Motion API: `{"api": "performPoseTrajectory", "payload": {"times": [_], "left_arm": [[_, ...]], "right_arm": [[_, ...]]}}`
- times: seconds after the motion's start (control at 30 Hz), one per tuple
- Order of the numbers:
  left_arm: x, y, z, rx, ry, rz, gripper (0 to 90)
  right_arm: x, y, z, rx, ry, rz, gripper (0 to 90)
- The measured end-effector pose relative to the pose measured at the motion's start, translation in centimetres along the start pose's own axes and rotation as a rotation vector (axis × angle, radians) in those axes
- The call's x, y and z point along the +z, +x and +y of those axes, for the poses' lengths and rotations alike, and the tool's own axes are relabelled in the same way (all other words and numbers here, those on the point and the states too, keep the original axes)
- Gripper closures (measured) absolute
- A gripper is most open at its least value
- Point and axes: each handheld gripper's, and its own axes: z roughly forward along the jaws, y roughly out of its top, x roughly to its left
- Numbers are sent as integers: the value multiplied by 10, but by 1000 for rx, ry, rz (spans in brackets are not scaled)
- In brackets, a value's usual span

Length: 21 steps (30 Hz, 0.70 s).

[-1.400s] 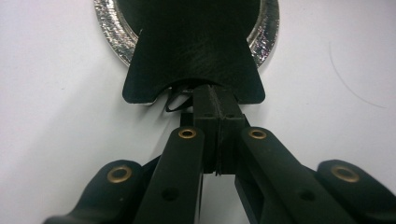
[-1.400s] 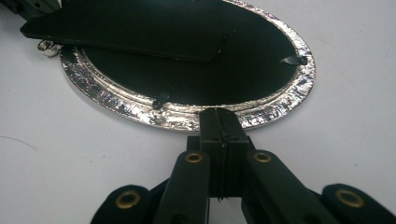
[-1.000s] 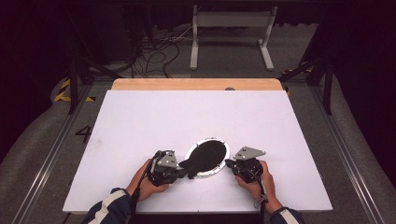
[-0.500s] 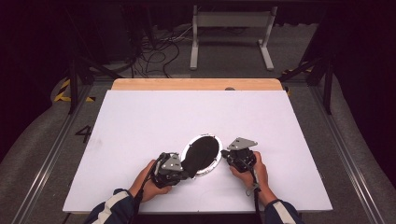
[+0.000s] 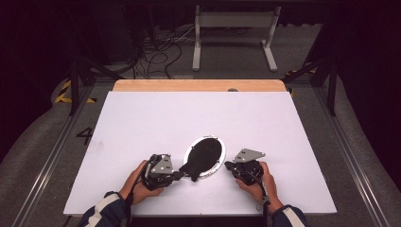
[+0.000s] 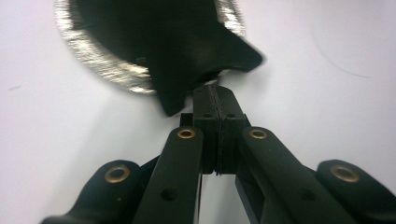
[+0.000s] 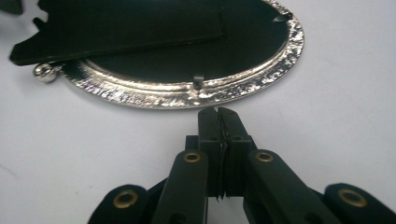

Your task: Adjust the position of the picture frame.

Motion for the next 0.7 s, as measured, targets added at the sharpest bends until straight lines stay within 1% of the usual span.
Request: {"api": "performPoseTrajectory", "payload": {"times": [0.03,0.07,0.13,0.17,0.23,0.27,0.3,0.33,0.37,0.43,0.5,0.53,0.6,0.63,0.67,0.7], "left_arm": [[0,4,-1,-26,-16,14,885],[-1,7,-1,-35,-21,30,881],[1,11,-2,-48,-26,41,873],[4,14,-2,-47,-22,48,871],[9,17,-4,-53,-1,47,859],[9,17,-4,-53,-1,47,853],[12,18,-5,-72,2,38,853],[15,19,-6,-78,2,22,848],[15,19,-6,-82,-1,22,849],[15,19,-5,-75,-6,23,853],[15,18,-5,-89,-4,11,863],[15,18,-5,-87,-4,2,868],[18,13,-3,-92,-10,-39,872],[20,10,-2,-83,-8,-43,878],[22,7,0,-81,-8,-27,898],[22,6,1,-76,-6,-21,897]], "right_arm": [[0,1,0,0,2,4,886],[-1,2,0,-1,3,15,880],[-1,5,1,-11,5,25,880],[0,6,1,-14,7,26,881],[0,10,2,-19,8,36,881],[1,11,2,-21,7,37,881],[1,11,2,-21,7,37,881],[2,12,3,-19,5,40,881],[3,13,3,-17,4,42,880],[3,13,4,-18,5,41,880],[4,12,4,-7,5,47,884],[4,12,4,-3,3,48,886],[5,12,5,-4,2,48,887],[6,11,6,-8,3,47,886],[6,11,6,-12,1,46,877],[6,9,6,-11,1,42,877]]}}
